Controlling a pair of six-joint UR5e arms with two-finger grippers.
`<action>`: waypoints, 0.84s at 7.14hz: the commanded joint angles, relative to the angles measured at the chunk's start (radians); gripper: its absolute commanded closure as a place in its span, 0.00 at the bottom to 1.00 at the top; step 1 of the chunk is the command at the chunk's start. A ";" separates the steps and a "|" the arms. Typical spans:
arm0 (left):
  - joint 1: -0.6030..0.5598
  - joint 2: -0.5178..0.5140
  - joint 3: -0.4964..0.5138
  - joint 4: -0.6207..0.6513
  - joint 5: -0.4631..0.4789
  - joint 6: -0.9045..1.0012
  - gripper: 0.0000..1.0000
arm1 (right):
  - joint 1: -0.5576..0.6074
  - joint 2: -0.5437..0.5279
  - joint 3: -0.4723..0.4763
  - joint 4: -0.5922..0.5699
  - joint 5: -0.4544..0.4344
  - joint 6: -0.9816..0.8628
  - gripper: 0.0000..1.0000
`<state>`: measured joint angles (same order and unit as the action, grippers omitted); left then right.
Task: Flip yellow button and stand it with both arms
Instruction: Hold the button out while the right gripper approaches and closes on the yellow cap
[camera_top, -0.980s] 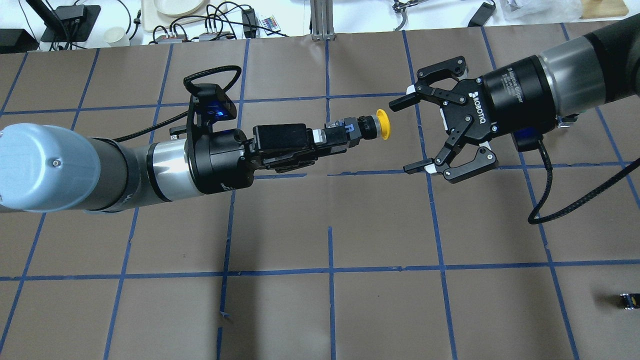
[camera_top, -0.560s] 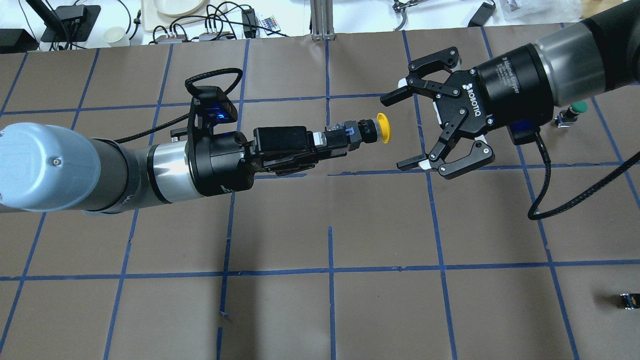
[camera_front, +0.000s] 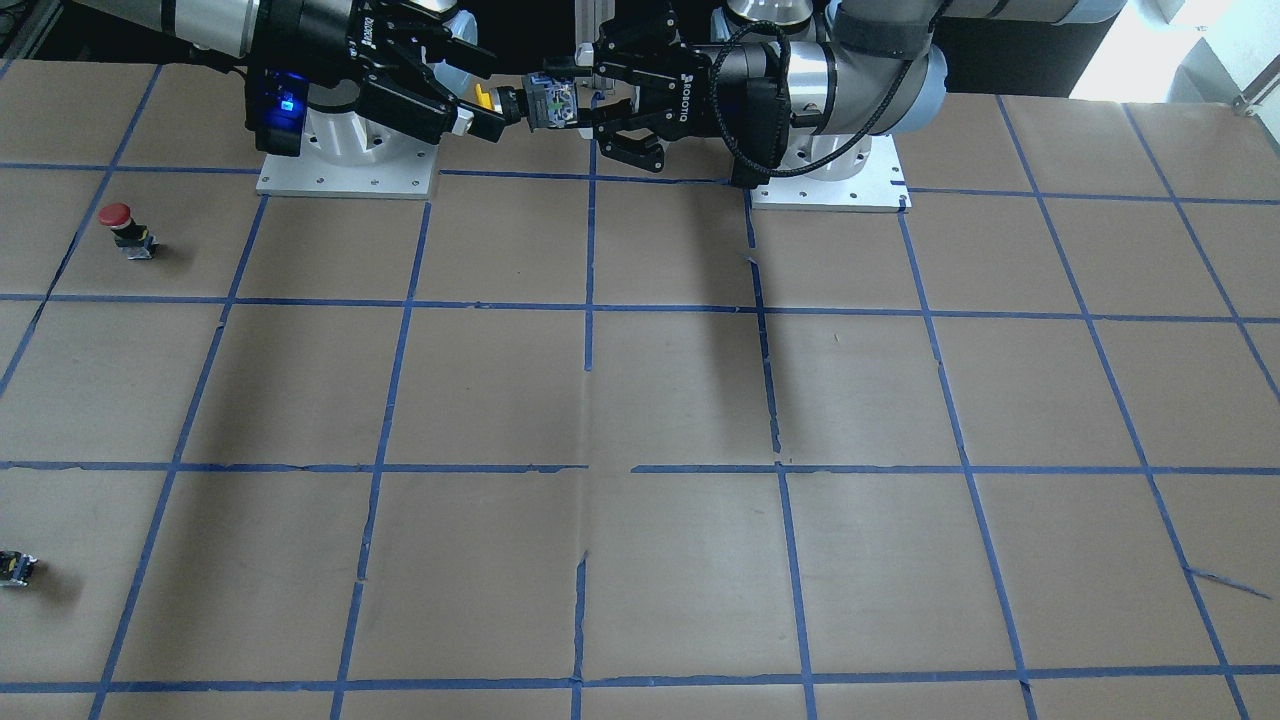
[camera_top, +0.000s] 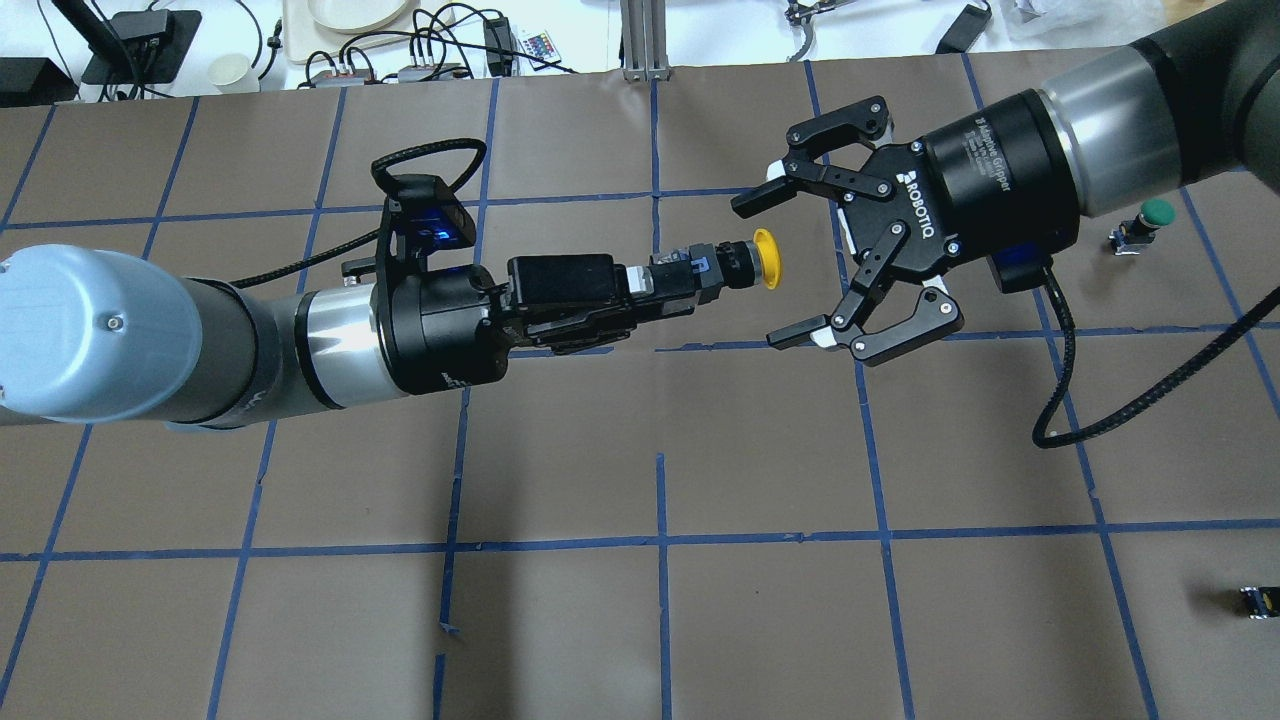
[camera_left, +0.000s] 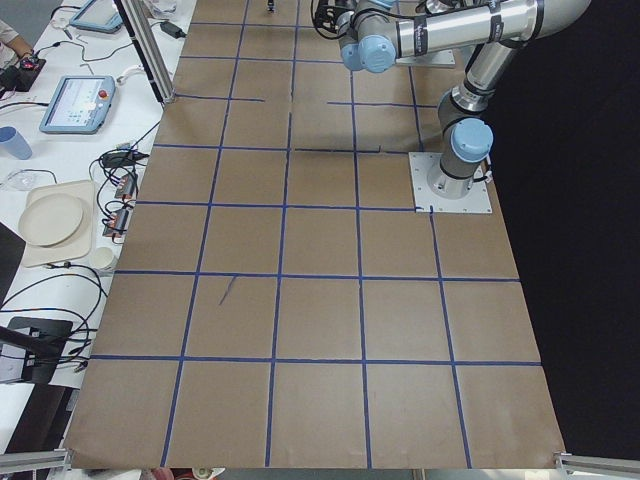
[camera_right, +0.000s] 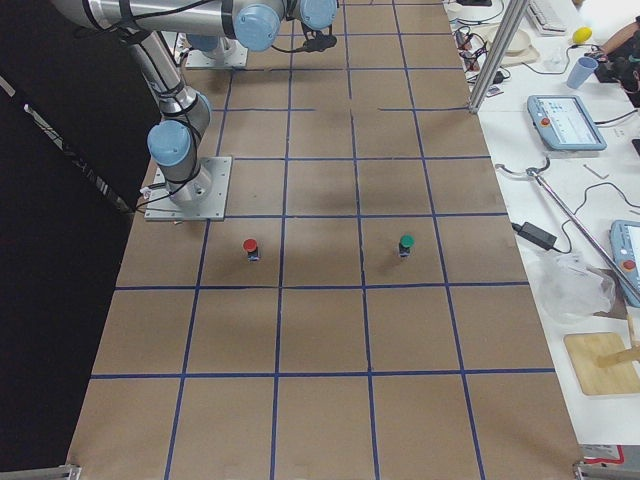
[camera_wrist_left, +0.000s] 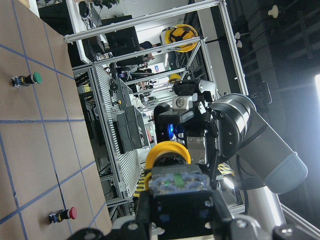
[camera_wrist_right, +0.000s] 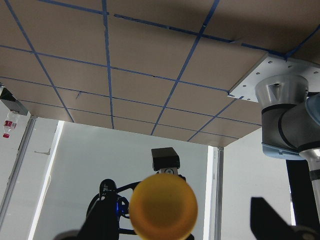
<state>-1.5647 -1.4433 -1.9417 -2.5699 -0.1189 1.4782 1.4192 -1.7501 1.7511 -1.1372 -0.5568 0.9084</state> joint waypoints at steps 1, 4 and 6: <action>0.000 0.000 -0.005 0.000 -0.001 0.004 0.90 | 0.003 0.001 -0.002 0.002 -0.009 0.001 0.04; 0.000 0.000 -0.002 0.002 -0.001 0.005 0.91 | 0.001 0.001 -0.004 0.001 -0.005 0.001 0.53; 0.000 0.000 -0.011 0.002 -0.001 0.016 0.90 | -0.008 0.001 -0.004 0.004 -0.002 0.001 0.77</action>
<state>-1.5655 -1.4428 -1.9488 -2.5678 -0.1198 1.4891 1.4158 -1.7485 1.7474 -1.1357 -0.5613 0.9097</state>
